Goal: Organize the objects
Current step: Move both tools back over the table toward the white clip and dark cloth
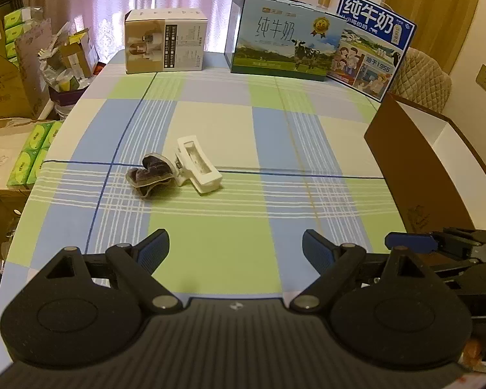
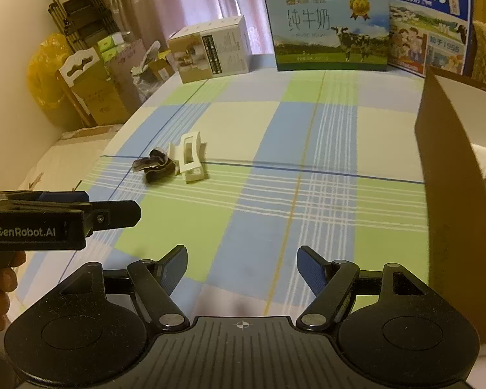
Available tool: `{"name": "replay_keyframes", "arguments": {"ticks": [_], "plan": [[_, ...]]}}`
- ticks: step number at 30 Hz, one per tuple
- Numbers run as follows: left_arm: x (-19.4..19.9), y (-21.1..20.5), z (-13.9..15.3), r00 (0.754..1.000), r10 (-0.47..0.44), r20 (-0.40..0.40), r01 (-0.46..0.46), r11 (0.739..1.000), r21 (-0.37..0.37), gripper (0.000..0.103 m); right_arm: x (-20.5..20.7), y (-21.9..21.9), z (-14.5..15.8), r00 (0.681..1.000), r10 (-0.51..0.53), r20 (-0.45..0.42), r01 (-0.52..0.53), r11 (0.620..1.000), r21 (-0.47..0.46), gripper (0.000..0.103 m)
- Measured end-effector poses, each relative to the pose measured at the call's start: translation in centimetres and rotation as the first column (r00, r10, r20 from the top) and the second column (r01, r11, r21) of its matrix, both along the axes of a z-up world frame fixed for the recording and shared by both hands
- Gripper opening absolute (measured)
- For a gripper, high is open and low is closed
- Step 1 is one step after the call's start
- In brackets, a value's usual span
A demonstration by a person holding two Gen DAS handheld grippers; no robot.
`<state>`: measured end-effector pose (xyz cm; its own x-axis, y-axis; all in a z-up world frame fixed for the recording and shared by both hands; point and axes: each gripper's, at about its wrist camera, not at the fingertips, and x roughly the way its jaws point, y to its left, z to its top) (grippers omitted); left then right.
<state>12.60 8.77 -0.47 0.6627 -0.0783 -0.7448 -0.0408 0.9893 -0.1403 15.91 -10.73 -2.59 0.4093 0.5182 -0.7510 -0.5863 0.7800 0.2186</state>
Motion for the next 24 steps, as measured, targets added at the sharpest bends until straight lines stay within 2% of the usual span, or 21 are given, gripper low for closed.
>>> {"name": "replay_keyframes", "arguments": {"ticks": [9,20,24], "plan": [[0.9,2.7,-1.1,0.998,0.054,-0.033,-0.054,0.998,0.01,0.087,2.5,3.0,-1.0,1.0,-0.01,-0.01,0.01,1.0,0.006,0.072],[4.2,4.6,-2.2,0.998,0.047,-0.031,-0.042,0.987,0.157,0.087,4.8,5.6,-4.3,1.0,0.002,0.014,-0.003,1.0,0.03,0.072],[5.6,5.3,-3.0,0.999,0.031,-0.028,-0.025,0.981,0.193,0.086,5.5,6.5,-4.4,0.999,0.012,0.041,-0.016,0.997,0.078,0.072]]}}
